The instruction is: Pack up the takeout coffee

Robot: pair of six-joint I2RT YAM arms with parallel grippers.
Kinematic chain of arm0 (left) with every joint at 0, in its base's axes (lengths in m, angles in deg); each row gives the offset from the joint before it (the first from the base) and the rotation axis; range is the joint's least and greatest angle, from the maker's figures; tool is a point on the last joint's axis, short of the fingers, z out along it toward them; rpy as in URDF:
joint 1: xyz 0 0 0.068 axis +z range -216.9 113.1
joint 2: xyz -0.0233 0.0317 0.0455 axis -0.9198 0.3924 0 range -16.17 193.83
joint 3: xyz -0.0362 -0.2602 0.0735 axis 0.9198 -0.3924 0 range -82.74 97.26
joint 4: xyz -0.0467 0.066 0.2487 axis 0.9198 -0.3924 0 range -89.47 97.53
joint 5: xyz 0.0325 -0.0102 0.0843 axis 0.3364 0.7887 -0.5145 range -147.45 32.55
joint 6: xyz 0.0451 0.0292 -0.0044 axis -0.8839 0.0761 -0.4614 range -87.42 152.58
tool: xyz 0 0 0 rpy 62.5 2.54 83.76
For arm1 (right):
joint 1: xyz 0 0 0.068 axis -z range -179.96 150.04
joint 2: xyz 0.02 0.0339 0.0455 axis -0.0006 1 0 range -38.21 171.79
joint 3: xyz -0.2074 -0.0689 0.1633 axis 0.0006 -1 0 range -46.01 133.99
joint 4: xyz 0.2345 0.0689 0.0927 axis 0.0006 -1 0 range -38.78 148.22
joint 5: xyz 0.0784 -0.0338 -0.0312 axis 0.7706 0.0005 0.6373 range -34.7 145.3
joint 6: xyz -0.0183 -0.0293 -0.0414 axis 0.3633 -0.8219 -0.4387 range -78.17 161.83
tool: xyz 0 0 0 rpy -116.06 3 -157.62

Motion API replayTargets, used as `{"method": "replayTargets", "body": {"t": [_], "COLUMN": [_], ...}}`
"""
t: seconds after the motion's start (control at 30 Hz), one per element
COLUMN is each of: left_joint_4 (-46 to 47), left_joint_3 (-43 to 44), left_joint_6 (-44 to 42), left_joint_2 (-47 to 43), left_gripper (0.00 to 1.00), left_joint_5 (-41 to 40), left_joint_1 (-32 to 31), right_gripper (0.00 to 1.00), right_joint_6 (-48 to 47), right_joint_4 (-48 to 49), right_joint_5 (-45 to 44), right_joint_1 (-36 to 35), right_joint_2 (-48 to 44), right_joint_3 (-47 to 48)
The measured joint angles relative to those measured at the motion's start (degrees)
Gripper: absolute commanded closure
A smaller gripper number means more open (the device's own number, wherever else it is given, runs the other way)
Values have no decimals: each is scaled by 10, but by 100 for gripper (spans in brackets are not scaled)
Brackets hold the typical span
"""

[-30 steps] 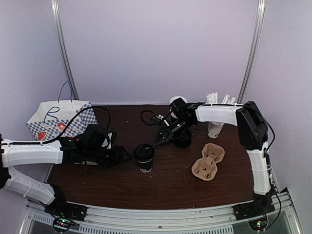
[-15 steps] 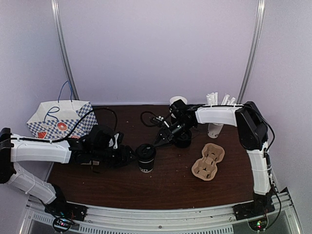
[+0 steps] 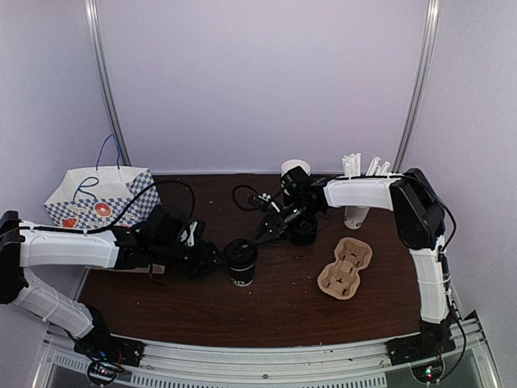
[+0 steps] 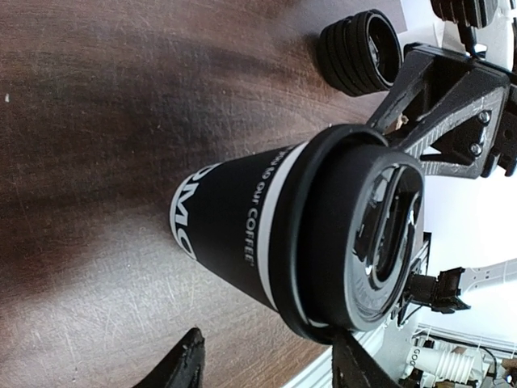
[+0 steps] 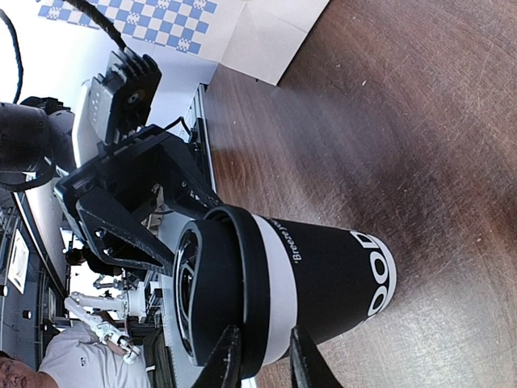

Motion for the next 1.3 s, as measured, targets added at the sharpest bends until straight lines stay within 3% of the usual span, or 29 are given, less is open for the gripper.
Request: {"method": "replayTargets", "body": {"t": [0.43,0.67,0.83,1.1,1.3], "left_joint_4": [-16,-53,-76,-160,-198], "left_joint_3": [40,62,70,106,153], "left_joint_6": [-61,-90,-123,-207,-279], "left_joint_2": [64,60,49,28,4], "left_gripper": [46,45,38,30,29], "left_joint_5": [76,59,33,-46,-55], "left_joint_1": [4,1,0,9,12], "right_gripper": [81,77,72,67,65], "right_joint_6": [12,5,-28,-82,-137], "right_joint_4": [-69,-93,-110,-164,-195], "right_joint_5": [-67,-87,-129,-198,-219], "right_joint_1": [-14,-18,-25,-36,-31], "right_joint_2": [2,2,-12,-61,-124], "right_joint_3": [38,55,60,61,61]}}
